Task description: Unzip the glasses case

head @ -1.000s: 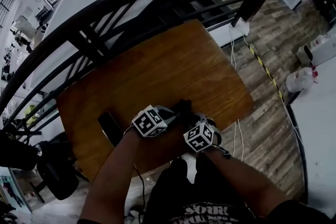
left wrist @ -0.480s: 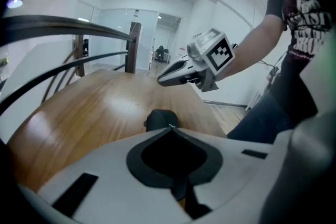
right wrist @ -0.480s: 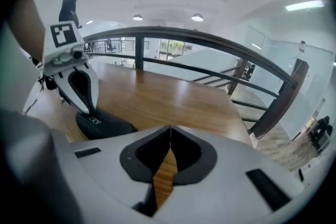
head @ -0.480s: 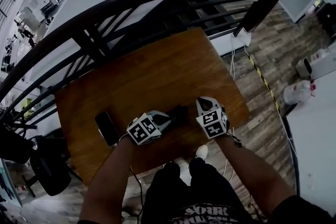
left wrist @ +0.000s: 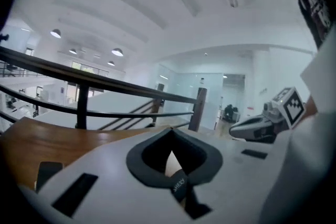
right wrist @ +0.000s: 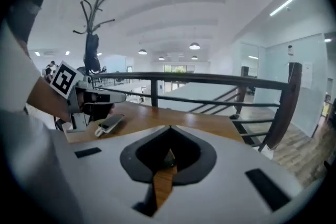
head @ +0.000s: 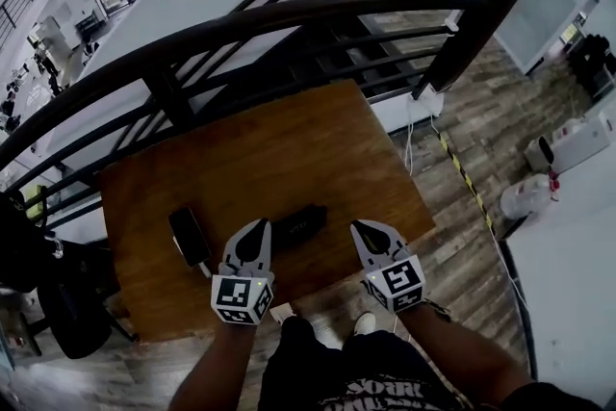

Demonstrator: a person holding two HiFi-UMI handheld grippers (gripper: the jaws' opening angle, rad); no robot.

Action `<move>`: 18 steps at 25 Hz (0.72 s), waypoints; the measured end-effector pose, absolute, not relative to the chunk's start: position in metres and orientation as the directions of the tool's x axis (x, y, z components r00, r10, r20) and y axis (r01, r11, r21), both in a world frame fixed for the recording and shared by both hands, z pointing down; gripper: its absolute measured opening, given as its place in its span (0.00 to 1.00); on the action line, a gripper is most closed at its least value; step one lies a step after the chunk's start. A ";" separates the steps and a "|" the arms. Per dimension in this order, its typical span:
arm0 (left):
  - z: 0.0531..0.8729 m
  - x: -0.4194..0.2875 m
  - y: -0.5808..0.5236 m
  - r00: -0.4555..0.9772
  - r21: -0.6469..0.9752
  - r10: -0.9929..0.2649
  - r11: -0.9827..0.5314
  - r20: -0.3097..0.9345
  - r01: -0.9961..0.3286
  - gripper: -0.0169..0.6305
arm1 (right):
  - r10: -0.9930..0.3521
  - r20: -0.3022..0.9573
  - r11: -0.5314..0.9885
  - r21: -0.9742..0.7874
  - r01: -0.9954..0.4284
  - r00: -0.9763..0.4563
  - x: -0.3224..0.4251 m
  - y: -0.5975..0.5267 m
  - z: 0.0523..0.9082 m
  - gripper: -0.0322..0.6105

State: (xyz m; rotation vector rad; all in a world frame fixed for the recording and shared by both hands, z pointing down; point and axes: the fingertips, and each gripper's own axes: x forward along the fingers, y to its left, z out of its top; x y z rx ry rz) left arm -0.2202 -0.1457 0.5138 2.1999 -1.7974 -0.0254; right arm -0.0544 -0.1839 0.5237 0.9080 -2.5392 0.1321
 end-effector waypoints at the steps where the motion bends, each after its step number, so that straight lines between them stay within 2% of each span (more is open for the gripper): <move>1: 0.503 -0.216 -0.133 0.182 0.242 -0.971 -0.142 0.151 -0.960 0.03 | -0.580 0.394 0.790 0.059 -0.610 -0.712 -0.052 -0.176 0.512 0.05; 8: 0.421 -0.144 -0.070 0.005 0.216 -0.999 0.002 0.033 -0.976 0.03 | -0.559 0.189 0.820 -0.015 -0.572 -0.807 0.005 -0.154 0.430 0.05; 13: 0.400 -0.079 -0.035 -0.111 0.177 -0.994 0.111 0.007 -0.978 0.03 | -0.489 0.121 0.870 -0.007 -0.493 -0.864 0.060 -0.131 0.397 0.05; 18: 0.384 -0.032 -0.007 -0.155 0.111 -0.988 0.157 0.024 -0.981 0.03 | -0.442 0.084 0.894 -0.043 -0.446 -0.893 0.104 -0.109 0.386 0.05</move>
